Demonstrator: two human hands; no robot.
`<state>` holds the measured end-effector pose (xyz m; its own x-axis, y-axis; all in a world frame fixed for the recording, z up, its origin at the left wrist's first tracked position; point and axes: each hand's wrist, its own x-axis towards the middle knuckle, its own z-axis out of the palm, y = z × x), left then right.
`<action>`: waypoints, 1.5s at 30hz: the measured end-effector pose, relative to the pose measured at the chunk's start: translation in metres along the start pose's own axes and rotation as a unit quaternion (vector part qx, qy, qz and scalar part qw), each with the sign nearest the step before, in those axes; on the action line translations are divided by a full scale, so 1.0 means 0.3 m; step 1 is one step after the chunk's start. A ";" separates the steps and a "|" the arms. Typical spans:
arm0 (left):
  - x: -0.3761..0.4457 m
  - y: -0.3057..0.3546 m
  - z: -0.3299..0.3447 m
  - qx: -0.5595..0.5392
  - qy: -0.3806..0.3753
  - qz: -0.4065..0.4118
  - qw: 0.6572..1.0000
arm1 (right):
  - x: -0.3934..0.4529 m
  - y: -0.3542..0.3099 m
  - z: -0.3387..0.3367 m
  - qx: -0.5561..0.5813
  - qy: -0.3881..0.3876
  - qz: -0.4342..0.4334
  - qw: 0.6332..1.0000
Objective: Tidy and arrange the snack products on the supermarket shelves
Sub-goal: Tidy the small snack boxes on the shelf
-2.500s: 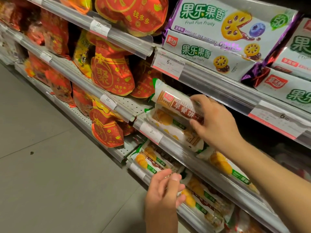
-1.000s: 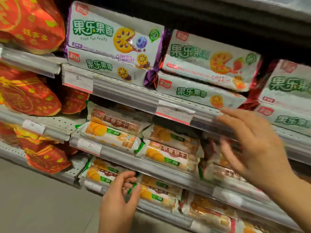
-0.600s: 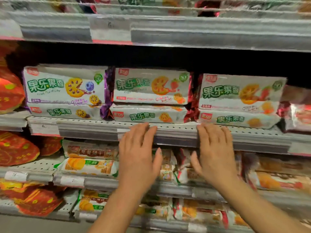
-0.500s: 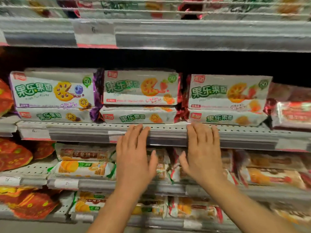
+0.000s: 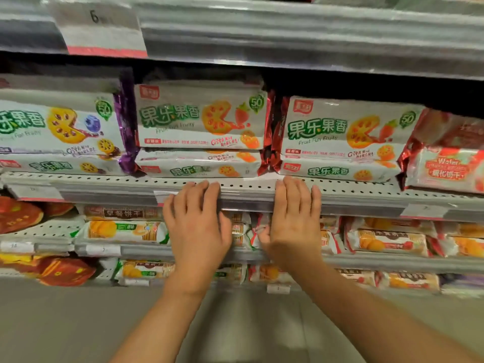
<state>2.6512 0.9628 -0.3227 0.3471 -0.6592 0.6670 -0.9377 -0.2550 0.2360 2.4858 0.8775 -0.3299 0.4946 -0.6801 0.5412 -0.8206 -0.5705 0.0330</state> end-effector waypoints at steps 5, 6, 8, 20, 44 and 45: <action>0.075 0.014 -0.157 0.022 -0.219 -0.037 0.975 | 0.017 -0.005 -0.132 0.017 -0.179 0.014 0.984; 0.103 0.024 -0.191 0.017 -0.258 -0.049 0.965 | 0.019 0.001 -0.157 0.013 -0.205 0.006 0.979; 0.176 0.047 -0.273 0.007 -0.334 -0.058 0.941 | 0.041 0.011 -0.211 0.020 -0.259 -0.005 0.966; 0.517 0.189 -0.937 -0.141 -0.204 -0.070 0.966 | 0.298 0.072 -0.928 0.128 -0.489 -0.102 0.857; 0.983 0.359 -1.492 0.014 -0.139 -0.036 0.990 | 0.803 0.175 -1.547 0.056 -0.119 -0.068 0.989; 0.982 0.339 -1.498 0.019 -0.137 -0.044 0.989 | 0.801 0.172 -1.546 0.057 -0.119 -0.064 0.989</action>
<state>2.6516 1.0606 0.2152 0.4239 -0.7983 0.4278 -0.9039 -0.3435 0.2548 2.4295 0.8981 0.1915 0.6562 -0.6807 0.3255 -0.7163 -0.6977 -0.0151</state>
